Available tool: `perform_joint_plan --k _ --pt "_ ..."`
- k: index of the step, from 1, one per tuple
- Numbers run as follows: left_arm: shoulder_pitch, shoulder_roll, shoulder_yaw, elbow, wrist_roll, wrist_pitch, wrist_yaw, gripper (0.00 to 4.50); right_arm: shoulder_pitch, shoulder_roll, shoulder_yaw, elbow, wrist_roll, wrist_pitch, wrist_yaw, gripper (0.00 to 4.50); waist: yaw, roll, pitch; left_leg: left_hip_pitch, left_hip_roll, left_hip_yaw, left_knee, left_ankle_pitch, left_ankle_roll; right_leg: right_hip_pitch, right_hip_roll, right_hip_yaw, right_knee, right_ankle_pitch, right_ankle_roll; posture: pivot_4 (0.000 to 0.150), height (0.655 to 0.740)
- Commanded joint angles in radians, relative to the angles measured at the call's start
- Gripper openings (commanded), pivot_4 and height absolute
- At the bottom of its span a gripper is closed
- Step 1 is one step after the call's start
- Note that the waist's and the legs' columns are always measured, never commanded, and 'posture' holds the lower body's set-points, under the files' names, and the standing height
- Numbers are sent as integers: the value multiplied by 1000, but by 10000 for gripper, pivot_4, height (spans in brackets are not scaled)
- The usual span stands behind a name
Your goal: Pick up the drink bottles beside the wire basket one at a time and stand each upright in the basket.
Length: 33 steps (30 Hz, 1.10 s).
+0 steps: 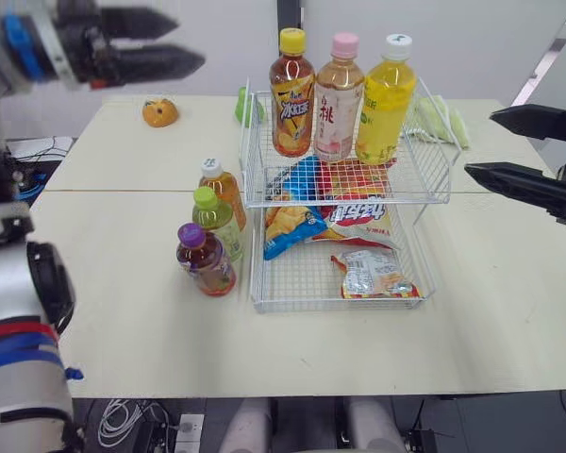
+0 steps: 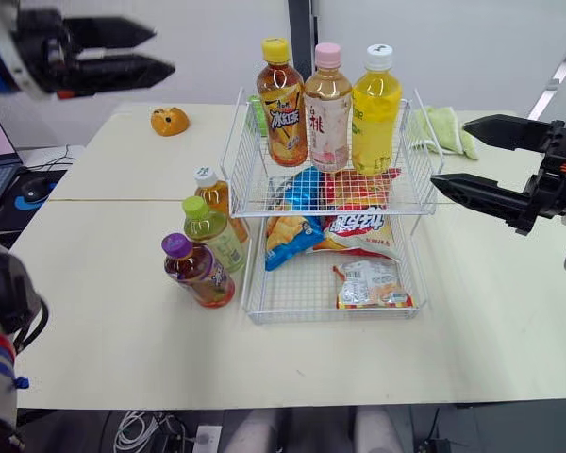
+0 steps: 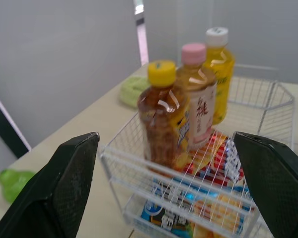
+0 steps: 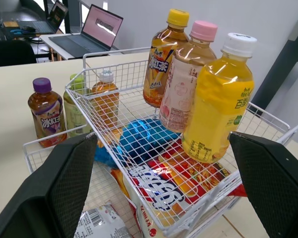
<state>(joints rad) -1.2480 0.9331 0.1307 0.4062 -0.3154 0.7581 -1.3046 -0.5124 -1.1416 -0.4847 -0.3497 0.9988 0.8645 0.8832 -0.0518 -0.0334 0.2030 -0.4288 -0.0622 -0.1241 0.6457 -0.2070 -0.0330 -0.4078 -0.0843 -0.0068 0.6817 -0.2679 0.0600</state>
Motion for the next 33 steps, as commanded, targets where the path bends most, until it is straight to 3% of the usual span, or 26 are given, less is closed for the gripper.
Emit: perform_joint_plan --k 1,3,8,15,18,25,33 --pt "111 62 157 -151 -47 34 115 44847 -20 -38 12 35 -47 -53 62 45000 1 0 0 0 0 0 0 0 0 0 0 0 0 0 0 1500 7400" --pt "174 89 231 -209 -104 179 158 44847 -33 -43 31 56 -58 -68 98 45000 1 0 0 0 0 0 0 0 0 0 0 1 0 0 0 1500 7400" --pt "452 146 396 -387 -149 237 208 44847 -48 -47 47 83 -68 -112 197 45000 -2 0 0 2 1 1 -2 0 0 0 0 2 0 0 0 1500 7400" --pt "818 24 631 -600 -145 130 356 44847 -60 -30 114 139 -155 -246 342 45000 11 1 0 6 2 1 -2 0 0 2 -1 5 -2 0 -1 1500 7400" --pt "909 -30 679 -650 -163 97 402 44847 -104 -8 162 159 -166 -266 368 45000 20 1 0 7 3 2 -2 0 0 2 -1 7 -2 1 -1 1500 7400" --pt "1178 -76 764 -770 -239 37 339 44847 -183 41 253 170 -171 -276 438 45000 23 1 0 10 3 8 -5 -1 0 2 -3 13 -2 1 -1 1500 7400" --pt "1387 -157 810 -987 -427 128 383 44847 -232 87 301 127 -129 -244 494 45000 25 0 -1 12 5 13 -5 -2 2 2 -4 18 -3 1 -1 1500 7400"
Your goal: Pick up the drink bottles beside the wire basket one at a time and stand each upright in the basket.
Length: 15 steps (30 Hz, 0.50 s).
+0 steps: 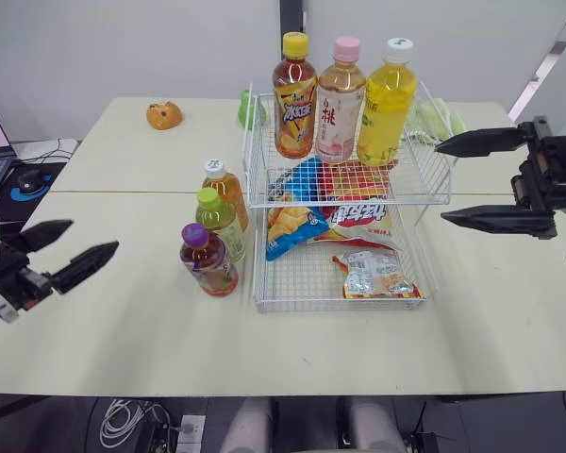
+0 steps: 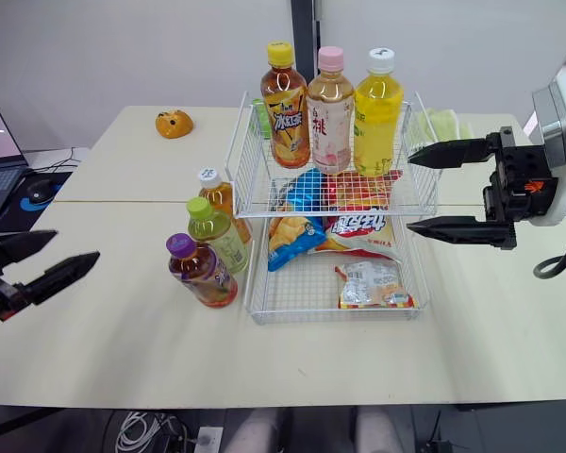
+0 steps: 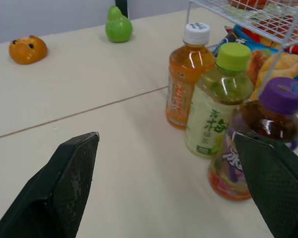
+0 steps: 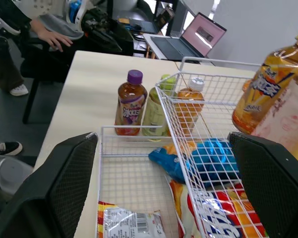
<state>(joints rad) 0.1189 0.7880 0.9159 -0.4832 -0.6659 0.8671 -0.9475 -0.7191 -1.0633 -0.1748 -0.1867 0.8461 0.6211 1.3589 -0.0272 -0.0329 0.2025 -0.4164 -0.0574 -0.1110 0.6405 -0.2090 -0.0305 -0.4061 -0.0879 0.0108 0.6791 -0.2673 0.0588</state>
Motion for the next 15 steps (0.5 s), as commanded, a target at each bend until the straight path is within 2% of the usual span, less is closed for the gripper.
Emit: perform_joint_plan --k 1,3,9,13,15 --pt "22 -28 10 -132 -103 25 56 44847 -30 19 -6 -43 28 1 18 45000 2 0 0 0 0 0 0 0 0 0 0 0 0 0 0 1500 7400" --pt "21 -53 -15 -180 -143 34 112 44847 -36 34 -1 -53 28 6 14 45000 5 0 0 0 0 0 0 0 0 0 0 0 0 0 0 1500 7400" --pt "-54 -204 -157 -336 -232 30 426 44847 -46 49 4 -73 25 26 2 45000 11 0 -1 0 0 1 1 0 0 0 0 1 -1 1 1 1500 7400" --pt "-95 -262 -247 -387 -243 32 598 44847 -42 51 1 -89 28 39 -10 45000 16 0 -1 0 0 2 1 0 0 0 2 2 0 1 1 1500 7400" --pt "-119 -268 -315 -404 -205 36 678 44847 -40 51 -2 -93 29 44 -15 45000 17 0 -1 0 0 3 1 0 0 0 2 2 0 1 1 1500 7400"
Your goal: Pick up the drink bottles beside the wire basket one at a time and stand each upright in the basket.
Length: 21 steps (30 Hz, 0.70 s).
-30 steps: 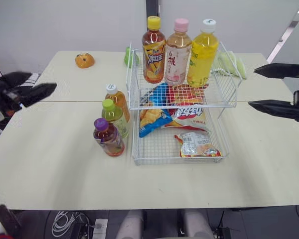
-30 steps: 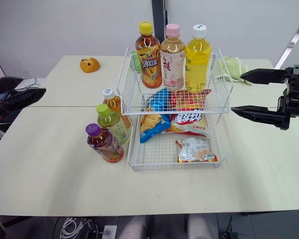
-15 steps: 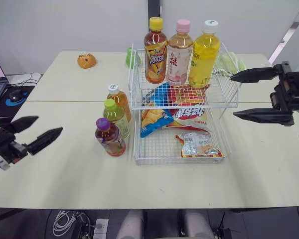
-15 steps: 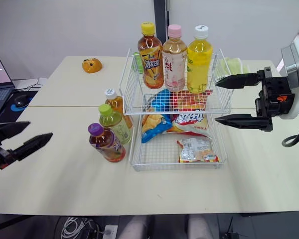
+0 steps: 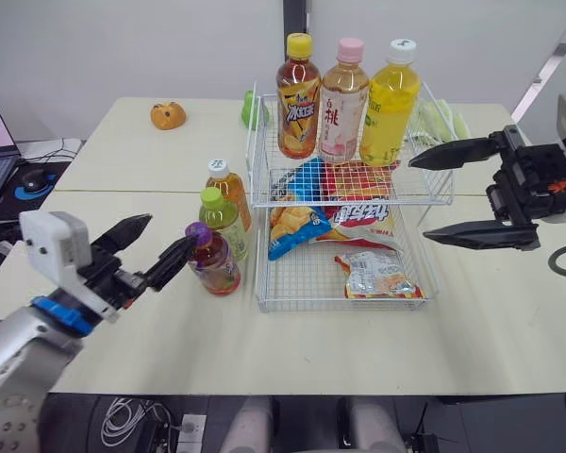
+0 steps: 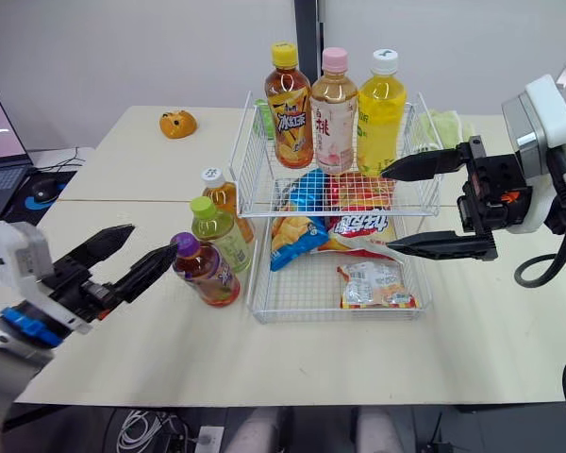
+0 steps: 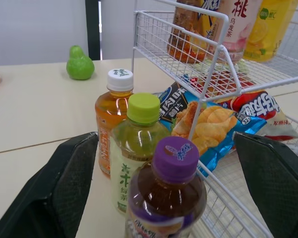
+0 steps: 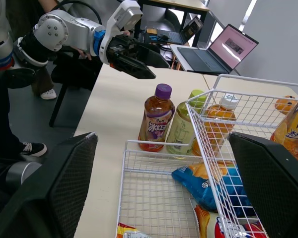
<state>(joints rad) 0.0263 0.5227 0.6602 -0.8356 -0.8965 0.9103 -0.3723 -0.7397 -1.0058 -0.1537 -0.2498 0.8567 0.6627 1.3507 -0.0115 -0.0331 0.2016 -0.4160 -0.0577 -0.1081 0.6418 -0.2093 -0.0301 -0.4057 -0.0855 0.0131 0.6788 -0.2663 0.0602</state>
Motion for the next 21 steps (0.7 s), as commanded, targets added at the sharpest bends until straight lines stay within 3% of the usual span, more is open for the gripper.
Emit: perform_joint_plan --k 1,8,16,19,21 --pt "-38 -2 -93 -55 40 -5 135 44847 -19 -6 -24 -31 17 4 -8 45000 2 0 0 0 0 0 0 0 0 0 1 0 0 0 0 1500 7400" --pt "-133 -40 -284 -41 104 40 344 44847 -38 4 -13 -20 7 5 -10 45000 10 0 0 0 -1 1 1 0 1 1 2 0 0 1 1 1500 7400" --pt "-151 -49 -384 -24 191 44 408 44847 -47 1 -15 -13 4 12 -10 45000 10 0 0 0 -1 2 1 0 1 1 2 0 0 1 1 1500 7400" --pt "-140 -58 -400 -31 203 46 419 39528 -49 0 -17 -10 3 12 -10 45000 10 0 0 0 -1 2 1 0 1 1 2 1 0 1 1 1500 7400" --pt "-142 -64 -405 -26 211 41 419 33173 -53 0 -14 -7 2 12 -9 45000 10 0 0 0 -1 2 1 0 1 1 2 0 0 1 1 1500 7400"
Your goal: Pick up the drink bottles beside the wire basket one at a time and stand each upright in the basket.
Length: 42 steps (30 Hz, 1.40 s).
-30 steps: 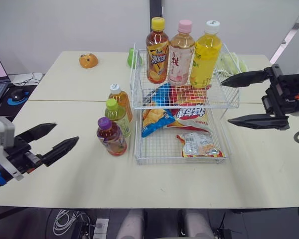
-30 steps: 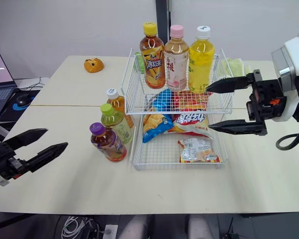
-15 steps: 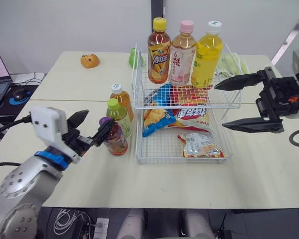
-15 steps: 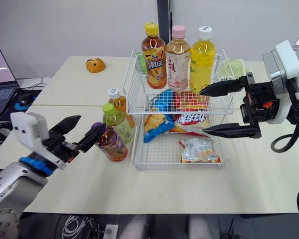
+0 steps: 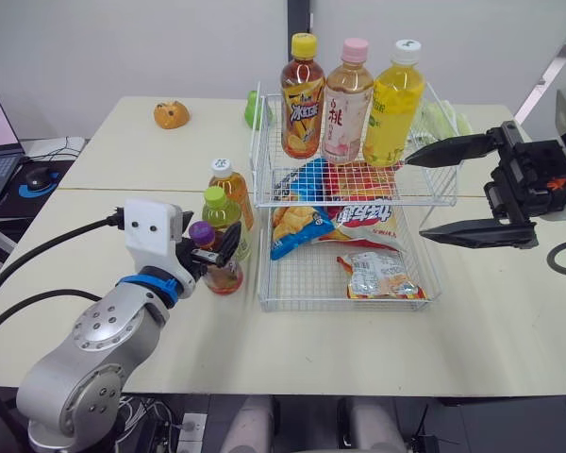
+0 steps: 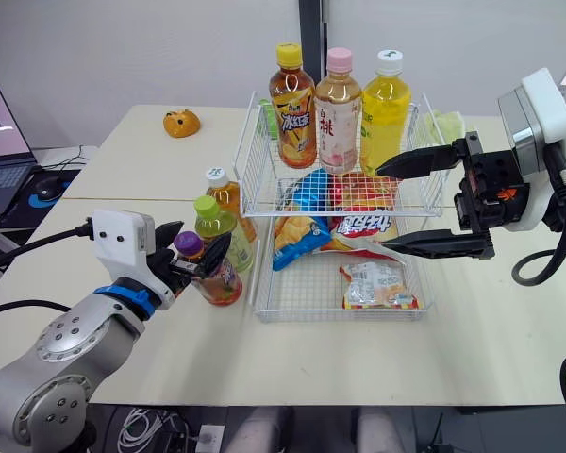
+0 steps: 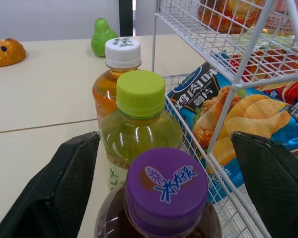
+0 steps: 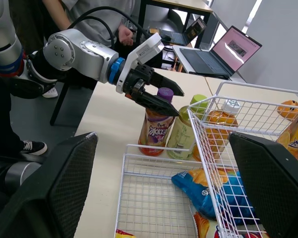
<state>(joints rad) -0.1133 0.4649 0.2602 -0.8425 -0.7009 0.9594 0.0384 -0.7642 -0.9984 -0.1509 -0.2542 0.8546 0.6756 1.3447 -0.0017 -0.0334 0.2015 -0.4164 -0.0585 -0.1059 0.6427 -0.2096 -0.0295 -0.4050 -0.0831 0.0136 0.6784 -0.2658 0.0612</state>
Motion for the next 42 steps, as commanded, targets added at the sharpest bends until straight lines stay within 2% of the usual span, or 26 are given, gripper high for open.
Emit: perform_joint_plan --k 1,5,7,12,16,19,22,25,26,28,31,35,38,42 --pt "-1 -8 -7 -17 20 -9 9 30413 -31 -7 -16 -1 3 -2 -2 45000 0 0 0 0 0 0 0 0 0 0 0 0 0 0 0 1500 7400" --pt "19 -10 -5 -22 35 -19 3 17861 -36 -6 -14 4 -2 -5 1 45000 0 0 0 0 0 0 0 0 0 0 0 0 0 0 0 1500 7400" --pt "35 -5 0 -34 46 -36 -9 13867 -34 -6 -15 5 -4 -7 3 45000 0 0 0 0 0 0 0 0 0 0 0 0 0 0 0 1500 7400" --pt "104 55 93 -97 31 -110 -111 13874 -28 -18 -29 18 -15 -13 1 45000 -1 0 0 0 1 0 -1 0 0 0 0 1 -1 0 0 1500 7400" --pt "111 151 285 -72 -128 -140 -251 13874 -17 -36 -55 37 -20 -10 -13 45000 1 0 0 0 1 -1 -1 0 0 -1 0 0 -2 0 -1 1500 7400" --pt "-2 337 452 83 -286 -90 -359 13874 1 -48 -68 49 -28 -11 -22 45000 5 0 1 -1 1 -1 -1 0 0 0 0 -2 -2 -1 -1 1500 7400" --pt "-156 546 510 274 -464 -13 -457 13874 9 -48 -72 49 -31 -15 -33 45000 2 0 1 -2 1 -2 0 0 0 0 0 -4 -3 -1 -1 1500 7400" --pt "-377 728 455 492 -582 35 -532 13873 28 -60 -87 42 -31 -8 -37 45000 0 -1 2 -3 0 -1 -1 -1 1 0 0 -5 -5 0 0 1500 7400" --pt "-430 757 430 539 -601 40 -541 13873 33 -63 -91 38 -30 -5 -40 45000 0 -1 2 -4 0 -1 -1 -1 1 -1 0 -6 -7 0 1 1500 7400" --pt "-645 800 291 663 -617 48 -588 13873 59 -72 -117 27 -28 0 -55 45000 -3 -1 2 -4 -1 -1 -2 -1 2 -1 0 -5 -6 1 1 1500 7400" --pt "-956 761 95 797 -594 87 -651 13873 98 -85 -157 6 -18 14 -77 45000 0 -1 2 -4 -2 -2 -2 -1 2 0 0 -5 -4 1 2 1500 7400" --pt "-1275 602 -88 947 -497 113 -752 13873 152 -99 -219 -30 5 42 -115 45000 -1 -2 2 -5 -2 -2 -1 -1 2 0 1 -5 -4 1 2 1500 7400" --pt "-1388 464 -192 1018 -381 63 -829 13873 183 -106 -261 -62 27 66 -151 45000 -5 -1 2 -5 -1 -1 0 -1 2 -1 1 -4 -3 1 3 1500 7400" --pt "-1407 304 -282 1055 -238 -37 -907 13873 220 -110 -303 -103 52 94 -197 45000 -10 -1 2 -4 -1 0 -1 -1 2 -1 1 -2 -2 1 3 1500 7400"
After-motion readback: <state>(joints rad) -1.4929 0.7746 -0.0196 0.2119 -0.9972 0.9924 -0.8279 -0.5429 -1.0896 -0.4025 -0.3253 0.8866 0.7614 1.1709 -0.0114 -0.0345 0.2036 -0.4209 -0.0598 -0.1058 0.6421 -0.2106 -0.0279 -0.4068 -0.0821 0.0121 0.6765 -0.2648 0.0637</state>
